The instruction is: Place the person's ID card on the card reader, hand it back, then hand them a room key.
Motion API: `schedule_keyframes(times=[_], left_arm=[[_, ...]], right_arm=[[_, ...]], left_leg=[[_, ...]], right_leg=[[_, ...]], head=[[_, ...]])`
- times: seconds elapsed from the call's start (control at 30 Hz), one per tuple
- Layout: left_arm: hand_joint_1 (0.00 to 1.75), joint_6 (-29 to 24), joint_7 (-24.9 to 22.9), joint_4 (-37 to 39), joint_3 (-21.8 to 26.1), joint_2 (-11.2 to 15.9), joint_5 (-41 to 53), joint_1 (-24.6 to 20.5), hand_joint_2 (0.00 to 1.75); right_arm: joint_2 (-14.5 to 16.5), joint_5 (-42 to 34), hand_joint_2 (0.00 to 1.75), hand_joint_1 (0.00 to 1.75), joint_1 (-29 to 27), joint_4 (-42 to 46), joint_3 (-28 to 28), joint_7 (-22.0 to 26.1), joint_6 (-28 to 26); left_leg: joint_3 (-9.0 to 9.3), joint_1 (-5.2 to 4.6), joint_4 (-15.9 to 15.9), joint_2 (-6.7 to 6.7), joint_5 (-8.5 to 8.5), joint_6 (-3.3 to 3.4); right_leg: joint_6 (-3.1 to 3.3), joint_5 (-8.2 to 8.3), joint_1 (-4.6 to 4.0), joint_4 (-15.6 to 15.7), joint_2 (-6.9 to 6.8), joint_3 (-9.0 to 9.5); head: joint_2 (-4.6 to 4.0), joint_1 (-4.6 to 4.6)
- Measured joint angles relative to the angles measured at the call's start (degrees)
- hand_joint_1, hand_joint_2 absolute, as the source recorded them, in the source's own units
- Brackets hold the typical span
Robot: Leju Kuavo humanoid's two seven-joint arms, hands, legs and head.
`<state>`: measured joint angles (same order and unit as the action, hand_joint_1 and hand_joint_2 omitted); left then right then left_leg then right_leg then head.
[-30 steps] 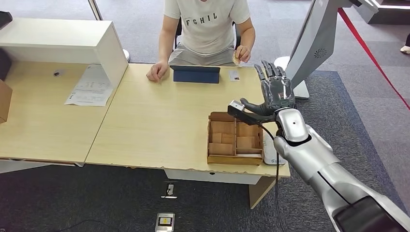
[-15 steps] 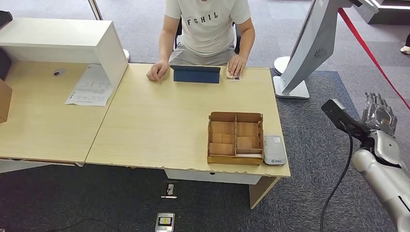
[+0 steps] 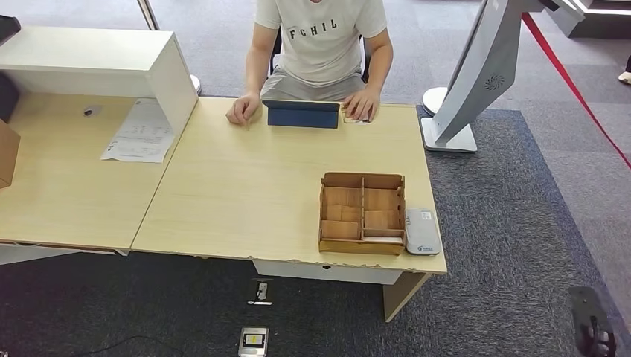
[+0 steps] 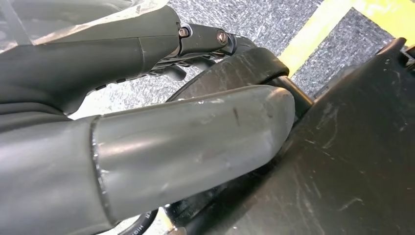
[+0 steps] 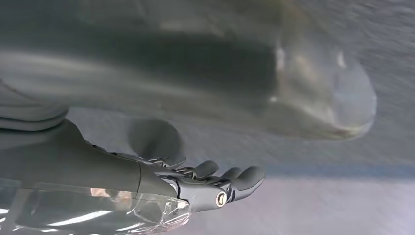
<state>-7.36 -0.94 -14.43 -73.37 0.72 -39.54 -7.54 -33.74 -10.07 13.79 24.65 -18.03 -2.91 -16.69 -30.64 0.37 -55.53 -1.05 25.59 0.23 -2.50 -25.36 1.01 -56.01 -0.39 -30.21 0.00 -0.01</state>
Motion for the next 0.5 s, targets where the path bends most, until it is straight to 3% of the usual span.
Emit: schedule_keyframes(times=[0.2,0.33,0.5], left_arm=[[0.00,-0.1,0.4,0.0,0.0,-0.2,0.0,0.0,0.00],[0.00,0.0,0.4,0.0,0.0,-0.3,-0.2,-0.1,0.00],[0.00,0.0,-0.1,0.0,0.0,-0.4,-0.3,-0.2,0.00]], right_arm=[[9.4,-3.6,0.00,0.00,-7.7,-5.5,6.9,-1.1,0.6],[16.0,-1.5,0.00,0.00,-9.2,-7.9,9.0,-2.8,0.0],[22.0,2.3,0.00,0.00,-9.7,-9.9,9.7,-2.2,-2.4]], left_leg=[[0.11,0.04,0.1,0.14,0.05,-0.11],[0.14,0.16,0.1,0.20,0.02,-0.17],[0.16,0.19,0.1,0.31,0.00,-0.19]], right_leg=[[0.13,-0.08,-0.05,0.0,0.04,-0.02],[0.17,-0.08,-0.08,-0.1,0.07,-0.05],[0.18,-0.07,-0.06,-0.1,0.09,-0.05]], head=[[0.00,-0.01],[0.00,0.01],[0.00,0.01]])
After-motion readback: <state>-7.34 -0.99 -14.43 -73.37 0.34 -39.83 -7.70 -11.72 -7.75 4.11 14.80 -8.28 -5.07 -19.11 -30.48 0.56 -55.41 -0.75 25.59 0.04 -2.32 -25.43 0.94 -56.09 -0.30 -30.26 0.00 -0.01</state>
